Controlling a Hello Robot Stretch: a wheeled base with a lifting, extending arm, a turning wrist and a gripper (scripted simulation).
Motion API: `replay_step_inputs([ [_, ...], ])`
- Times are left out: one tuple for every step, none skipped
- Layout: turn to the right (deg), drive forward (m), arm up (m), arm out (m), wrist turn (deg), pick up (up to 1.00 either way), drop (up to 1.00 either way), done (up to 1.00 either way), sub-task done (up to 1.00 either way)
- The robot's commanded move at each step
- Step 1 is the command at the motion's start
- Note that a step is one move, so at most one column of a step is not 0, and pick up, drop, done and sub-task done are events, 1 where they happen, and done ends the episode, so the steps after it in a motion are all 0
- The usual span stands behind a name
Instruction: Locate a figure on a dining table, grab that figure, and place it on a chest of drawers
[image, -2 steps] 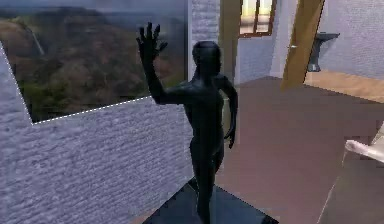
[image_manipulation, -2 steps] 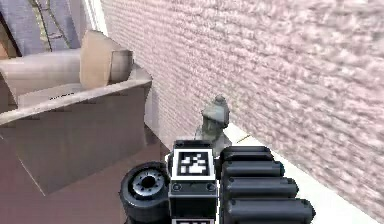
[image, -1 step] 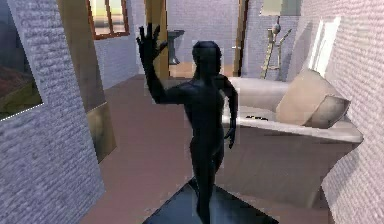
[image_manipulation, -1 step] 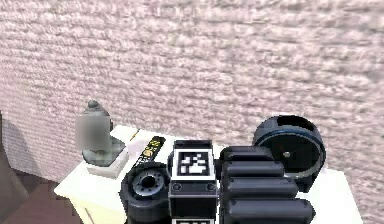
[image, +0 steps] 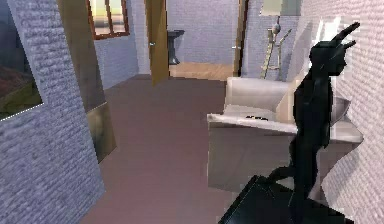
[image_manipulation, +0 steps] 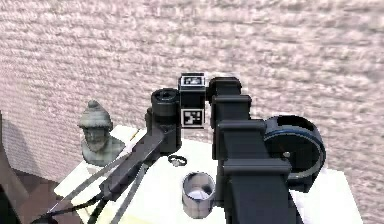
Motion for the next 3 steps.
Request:
replay_step_inputs([
  [0.0,0.0,0.0,0.0,45.0,0.0,0.0,0.0,0.0],
  [0.0,0.0,0.0,0.0,45.0,0.0,0.0,0.0,0.0],
  [0.0,0.0,0.0,0.0,45.0,0.0,0.0,0.0,0.0],
])
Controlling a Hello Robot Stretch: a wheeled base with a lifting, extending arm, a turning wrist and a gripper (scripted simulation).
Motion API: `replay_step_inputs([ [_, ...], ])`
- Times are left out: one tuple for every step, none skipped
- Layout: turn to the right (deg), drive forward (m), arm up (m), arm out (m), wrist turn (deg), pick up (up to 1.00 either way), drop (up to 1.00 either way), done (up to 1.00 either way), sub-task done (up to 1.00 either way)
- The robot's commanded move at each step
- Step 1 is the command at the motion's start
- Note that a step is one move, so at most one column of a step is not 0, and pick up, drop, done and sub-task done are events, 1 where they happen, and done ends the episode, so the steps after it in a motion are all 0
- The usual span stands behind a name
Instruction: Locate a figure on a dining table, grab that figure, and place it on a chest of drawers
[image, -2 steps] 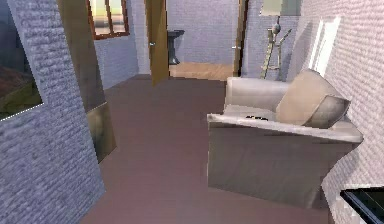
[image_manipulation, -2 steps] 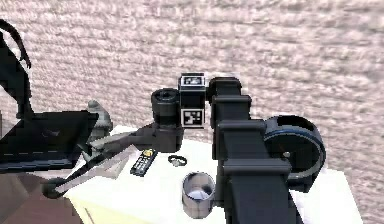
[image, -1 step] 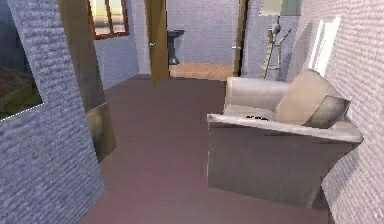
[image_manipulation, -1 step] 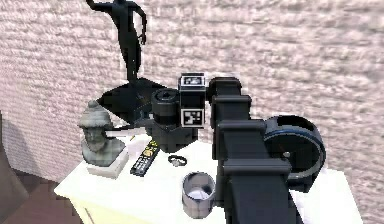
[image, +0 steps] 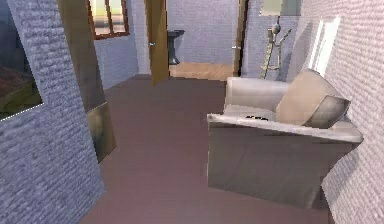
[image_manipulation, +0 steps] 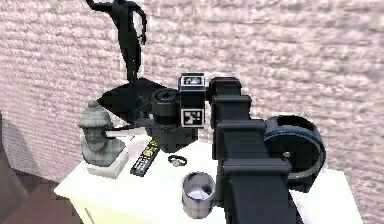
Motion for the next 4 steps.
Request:
replay_step_inputs([
  [0.0,0.0,0.0,0.0,45.0,0.0,0.0,0.0,0.0],
  [0.0,0.0,0.0,0.0,0.0,0.0,1.0,0.0,0.0],
  [0.0,0.0,0.0,-0.1,0.0,0.0,0.0,0.0,0.0],
  [0.0,0.0,0.0,0.0,0.0,0.0,0.0,1.0,0.0],
])
